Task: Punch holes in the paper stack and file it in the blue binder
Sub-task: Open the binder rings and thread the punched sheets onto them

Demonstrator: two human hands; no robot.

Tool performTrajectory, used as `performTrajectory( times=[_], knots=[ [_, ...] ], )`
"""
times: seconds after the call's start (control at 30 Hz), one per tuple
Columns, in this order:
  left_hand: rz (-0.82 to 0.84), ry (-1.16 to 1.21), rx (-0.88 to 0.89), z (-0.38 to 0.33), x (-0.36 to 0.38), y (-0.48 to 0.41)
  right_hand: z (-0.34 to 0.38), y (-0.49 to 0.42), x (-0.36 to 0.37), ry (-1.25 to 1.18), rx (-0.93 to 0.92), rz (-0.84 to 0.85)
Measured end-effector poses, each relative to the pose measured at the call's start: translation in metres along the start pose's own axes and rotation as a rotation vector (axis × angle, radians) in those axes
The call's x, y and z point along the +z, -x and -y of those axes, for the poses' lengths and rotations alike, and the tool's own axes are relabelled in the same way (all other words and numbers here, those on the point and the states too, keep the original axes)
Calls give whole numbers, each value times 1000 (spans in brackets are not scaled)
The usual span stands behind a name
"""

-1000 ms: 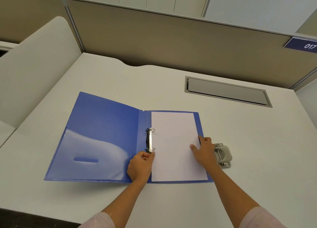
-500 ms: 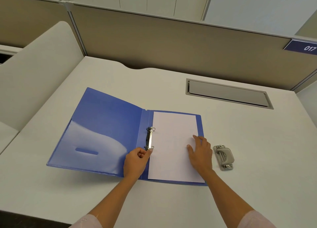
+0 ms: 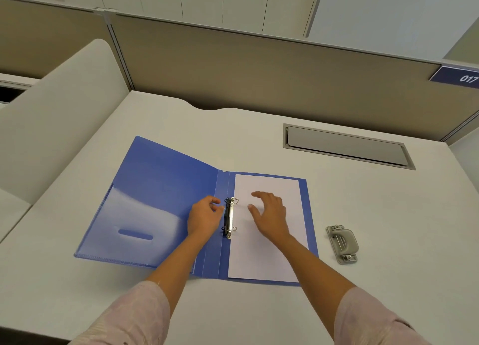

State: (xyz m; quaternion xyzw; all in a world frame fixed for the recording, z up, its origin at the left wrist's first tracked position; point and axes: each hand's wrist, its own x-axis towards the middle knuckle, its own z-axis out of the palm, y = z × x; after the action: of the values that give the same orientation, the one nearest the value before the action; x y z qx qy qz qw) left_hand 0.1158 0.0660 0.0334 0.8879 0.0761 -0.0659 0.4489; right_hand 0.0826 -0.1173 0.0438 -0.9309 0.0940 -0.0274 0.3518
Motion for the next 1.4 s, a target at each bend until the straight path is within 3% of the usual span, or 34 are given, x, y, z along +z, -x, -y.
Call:
performTrajectory(
  times=[0.53, 1.4],
  knots=[
    [47, -216, 131, -5, 11, -25, 10, -27, 34, -529, 303, 138],
    [-82, -136, 180, -3, 31, -20, 20, -34, 54, -611, 430, -17]
  ],
)
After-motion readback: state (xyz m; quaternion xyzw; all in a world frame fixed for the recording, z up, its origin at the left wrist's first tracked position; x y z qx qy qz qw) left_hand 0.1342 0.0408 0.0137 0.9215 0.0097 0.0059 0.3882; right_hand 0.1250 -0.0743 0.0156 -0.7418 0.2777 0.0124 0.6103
